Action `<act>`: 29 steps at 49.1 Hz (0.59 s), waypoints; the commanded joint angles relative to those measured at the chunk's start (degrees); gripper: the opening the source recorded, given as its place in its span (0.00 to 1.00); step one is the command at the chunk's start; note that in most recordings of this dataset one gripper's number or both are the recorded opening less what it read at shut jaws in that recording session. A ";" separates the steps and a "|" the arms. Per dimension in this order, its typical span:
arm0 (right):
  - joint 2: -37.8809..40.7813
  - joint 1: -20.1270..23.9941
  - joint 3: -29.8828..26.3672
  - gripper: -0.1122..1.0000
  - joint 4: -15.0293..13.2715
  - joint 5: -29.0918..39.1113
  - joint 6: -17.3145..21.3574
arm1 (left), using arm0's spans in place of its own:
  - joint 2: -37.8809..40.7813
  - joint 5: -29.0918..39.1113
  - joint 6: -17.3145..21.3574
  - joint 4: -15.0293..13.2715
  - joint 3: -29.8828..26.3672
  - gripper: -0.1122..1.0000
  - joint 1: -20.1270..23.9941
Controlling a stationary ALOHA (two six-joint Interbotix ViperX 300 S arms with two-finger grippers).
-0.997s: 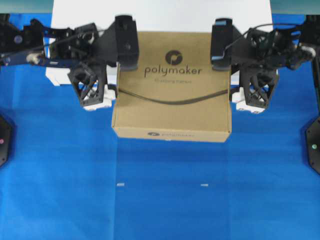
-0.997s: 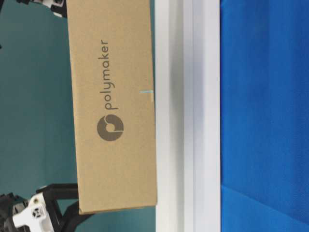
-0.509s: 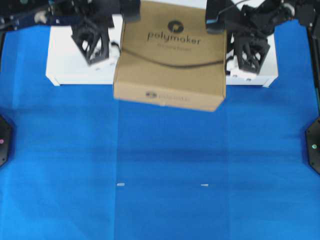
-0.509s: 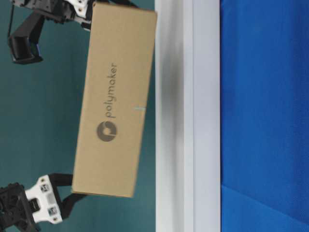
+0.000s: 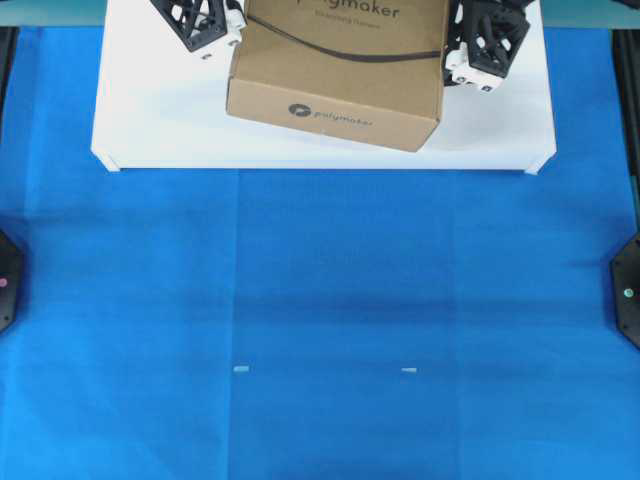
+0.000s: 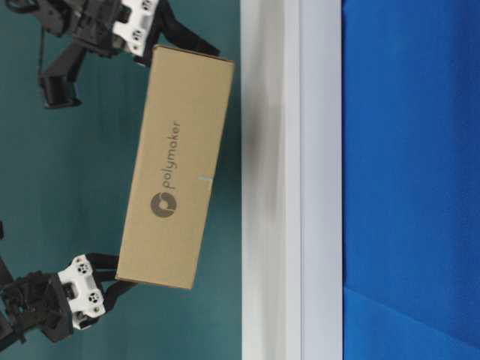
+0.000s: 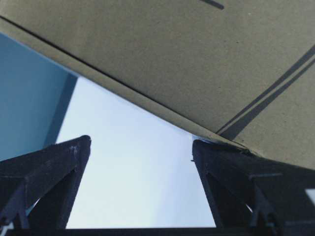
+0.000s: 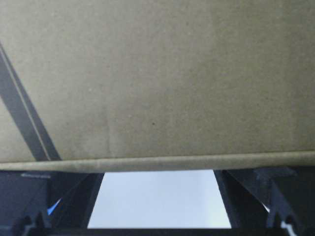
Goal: Place the cardboard box on the stand after clamping it between your arms.
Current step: 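Carry the clamped box backward over the white stand with both grippers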
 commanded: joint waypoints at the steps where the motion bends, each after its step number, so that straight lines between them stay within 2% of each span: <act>1: 0.00 2.99 -11.78 0.98 9.40 -4.31 0.18 | 2.20 -8.00 -1.49 -1.67 -5.89 0.85 -3.96; 7: 1.32 2.02 -13.80 0.98 9.40 -3.34 -1.93 | 2.11 -6.77 -1.85 -1.76 -5.36 0.85 -3.96; 15: 3.08 0.53 -15.56 0.98 9.58 -2.64 -2.46 | 3.34 -7.21 -1.49 -1.67 -4.31 0.85 -3.08; 29: 4.39 0.09 -14.50 0.98 9.58 -2.72 -2.64 | 6.42 -8.44 -1.93 -1.76 -5.19 0.85 -1.58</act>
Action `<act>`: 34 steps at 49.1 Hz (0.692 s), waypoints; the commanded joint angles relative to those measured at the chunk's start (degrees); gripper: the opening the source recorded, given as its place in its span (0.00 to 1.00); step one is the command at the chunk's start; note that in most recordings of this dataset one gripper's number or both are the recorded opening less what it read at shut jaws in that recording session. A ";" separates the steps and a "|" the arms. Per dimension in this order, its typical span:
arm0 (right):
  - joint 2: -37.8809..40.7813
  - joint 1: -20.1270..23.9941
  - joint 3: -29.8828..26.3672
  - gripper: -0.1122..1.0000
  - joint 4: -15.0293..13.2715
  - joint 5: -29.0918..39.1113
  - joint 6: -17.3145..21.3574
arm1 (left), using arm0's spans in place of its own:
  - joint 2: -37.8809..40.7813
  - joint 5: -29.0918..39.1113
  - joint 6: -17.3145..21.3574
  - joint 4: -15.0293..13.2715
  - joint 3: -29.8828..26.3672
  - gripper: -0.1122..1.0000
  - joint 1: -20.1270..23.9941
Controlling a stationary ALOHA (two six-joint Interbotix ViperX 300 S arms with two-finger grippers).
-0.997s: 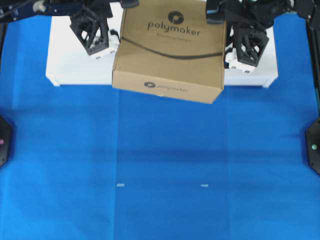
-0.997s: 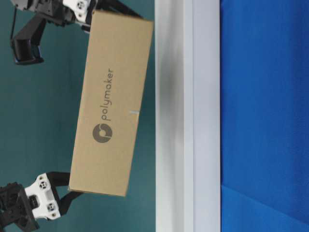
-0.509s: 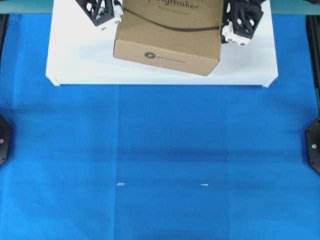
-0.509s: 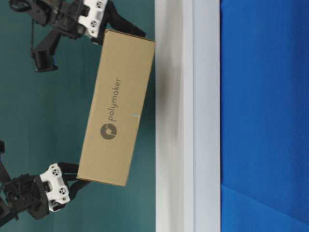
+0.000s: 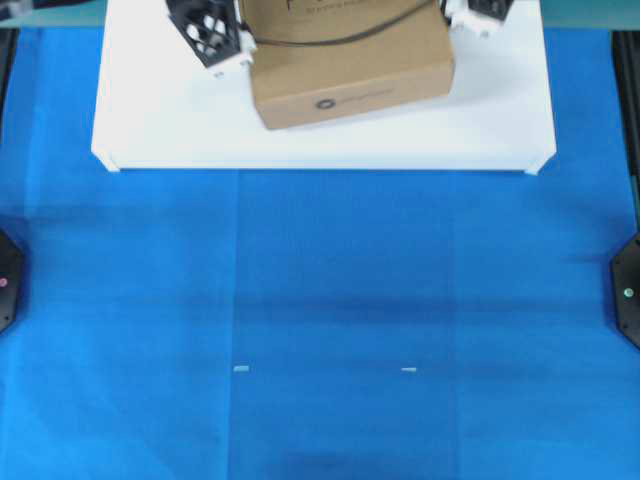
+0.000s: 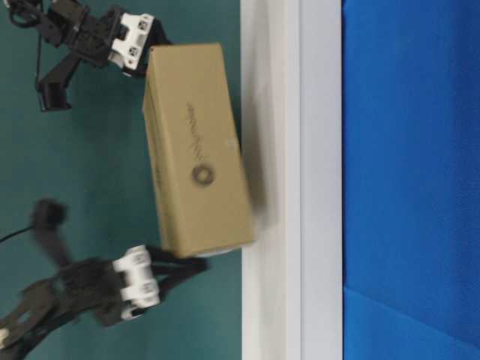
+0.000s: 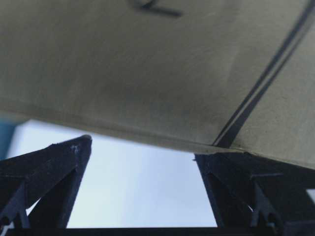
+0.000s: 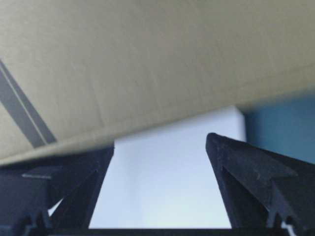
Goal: Place the cardboard box on the stand after clamping it between your arms.
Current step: 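Carry the clamped box backward over the white stand with both grippers, then lower the box onto the white stand with both grippers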
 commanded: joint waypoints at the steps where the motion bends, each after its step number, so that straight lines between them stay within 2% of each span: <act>1: -0.53 4.92 -5.27 0.98 9.58 -2.55 2.72 | -0.53 -8.44 -2.11 -1.67 -5.45 0.85 -3.25; 22: -0.35 6.77 0.35 0.98 9.58 -2.64 2.72 | -1.76 -8.17 -2.20 -1.58 -4.83 0.85 -2.46; 34: -0.70 6.86 5.36 0.98 9.58 -5.98 1.32 | -2.02 -8.17 -2.46 -1.58 -3.08 0.85 -1.05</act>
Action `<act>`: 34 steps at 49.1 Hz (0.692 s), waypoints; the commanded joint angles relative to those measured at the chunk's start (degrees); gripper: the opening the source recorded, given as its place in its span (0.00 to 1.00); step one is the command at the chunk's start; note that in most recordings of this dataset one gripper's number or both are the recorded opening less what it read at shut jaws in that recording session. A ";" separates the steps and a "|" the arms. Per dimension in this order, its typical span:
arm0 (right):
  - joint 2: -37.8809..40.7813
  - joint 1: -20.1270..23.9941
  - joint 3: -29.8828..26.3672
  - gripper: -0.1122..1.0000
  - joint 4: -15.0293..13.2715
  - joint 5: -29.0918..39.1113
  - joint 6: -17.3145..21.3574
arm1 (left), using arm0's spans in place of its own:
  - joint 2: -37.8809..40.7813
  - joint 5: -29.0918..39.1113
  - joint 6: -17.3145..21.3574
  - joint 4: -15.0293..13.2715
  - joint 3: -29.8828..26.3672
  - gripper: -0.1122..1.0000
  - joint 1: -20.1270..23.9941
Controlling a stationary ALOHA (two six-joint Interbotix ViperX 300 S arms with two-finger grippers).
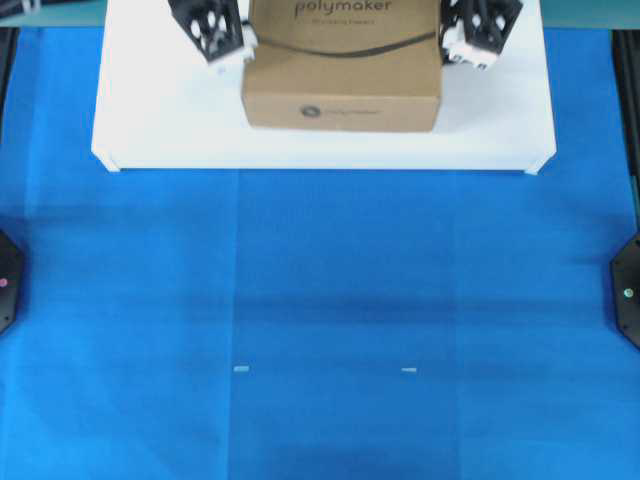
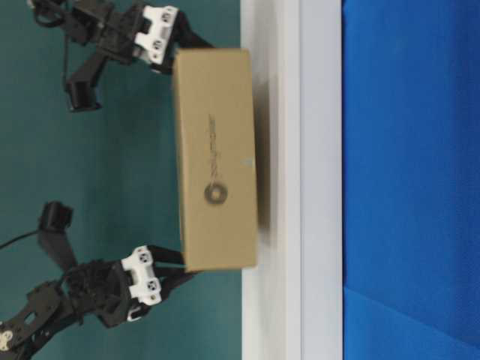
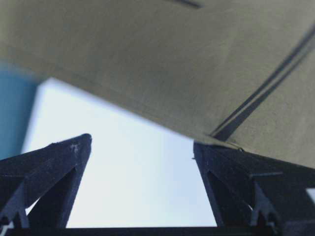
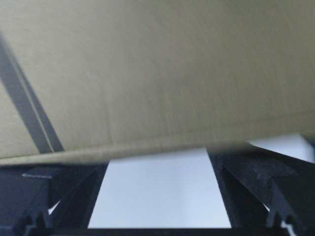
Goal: Place the cardboard box on the stand after clamping it between your arms.
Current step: 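Lower the box onto the white stand with both grippers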
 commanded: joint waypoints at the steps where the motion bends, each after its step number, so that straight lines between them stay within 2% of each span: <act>1: -1.05 6.42 -1.23 0.98 6.86 -5.01 1.23 | -1.67 -6.86 -2.37 -1.67 -2.72 0.85 -3.08; 11: -0.62 5.89 -1.05 0.98 6.77 -5.36 -1.14 | -1.58 -6.86 -3.16 -1.76 -1.05 0.85 -3.34; 18: -0.62 5.89 -0.35 0.98 6.42 -5.62 -1.41 | -2.37 -6.94 -4.48 -1.67 1.05 0.85 -3.96; 27: -0.35 4.92 2.90 0.98 4.48 -7.56 -3.34 | -3.16 -8.09 -3.52 -1.76 6.06 0.85 -3.52; 34: -0.44 2.55 5.89 0.98 4.31 -8.17 -5.27 | -3.34 -9.40 -2.99 -1.76 8.70 0.85 -3.52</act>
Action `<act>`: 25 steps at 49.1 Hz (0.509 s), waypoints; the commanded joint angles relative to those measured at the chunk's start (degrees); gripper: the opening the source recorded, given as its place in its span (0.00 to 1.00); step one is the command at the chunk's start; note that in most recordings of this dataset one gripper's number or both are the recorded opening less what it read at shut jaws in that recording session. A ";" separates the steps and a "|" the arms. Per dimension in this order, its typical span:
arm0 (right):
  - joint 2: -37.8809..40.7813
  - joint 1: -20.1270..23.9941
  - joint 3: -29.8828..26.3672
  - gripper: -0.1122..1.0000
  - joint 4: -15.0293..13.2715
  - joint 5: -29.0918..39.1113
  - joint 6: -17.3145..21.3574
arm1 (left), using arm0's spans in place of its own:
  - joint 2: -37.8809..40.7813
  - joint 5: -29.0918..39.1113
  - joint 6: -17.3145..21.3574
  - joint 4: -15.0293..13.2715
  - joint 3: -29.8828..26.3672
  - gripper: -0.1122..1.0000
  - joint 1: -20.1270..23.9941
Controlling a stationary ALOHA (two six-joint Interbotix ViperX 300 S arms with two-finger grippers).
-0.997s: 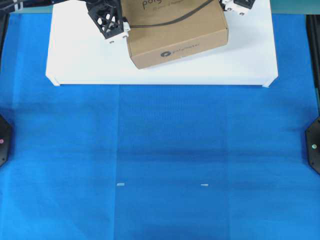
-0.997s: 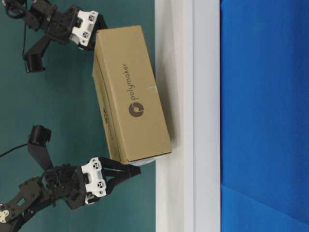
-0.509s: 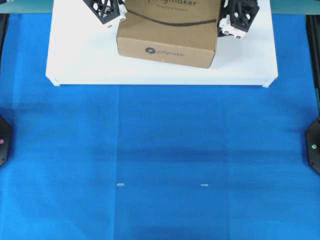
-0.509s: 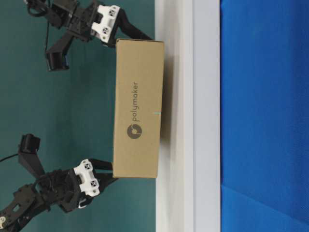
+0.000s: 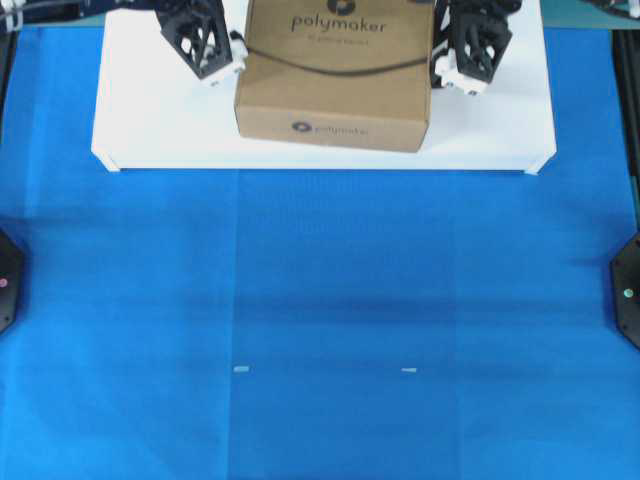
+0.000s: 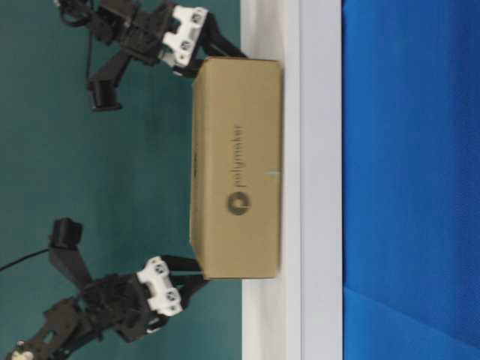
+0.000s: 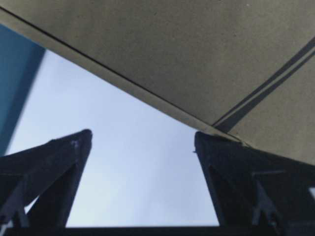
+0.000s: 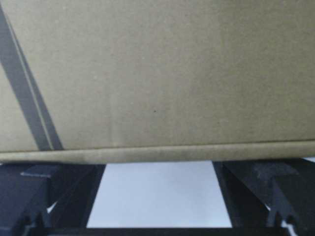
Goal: Place the cardboard box on the stand after clamping it between your arms.
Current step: 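Lower the box onto the white stand with both grippers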
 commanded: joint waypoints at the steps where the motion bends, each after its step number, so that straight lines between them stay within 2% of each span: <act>1: -0.97 1.67 0.09 0.98 2.29 -1.67 -0.44 | -1.05 -3.25 -1.49 -1.41 0.00 0.85 -3.43; 19: -2.20 -2.37 2.81 0.98 2.29 -2.81 -0.62 | -3.78 -3.16 3.78 -1.41 4.92 0.85 -0.09; 25: -2.90 -3.08 3.08 0.98 2.37 -2.90 -0.18 | -5.10 -3.34 4.39 -1.41 6.33 0.85 0.88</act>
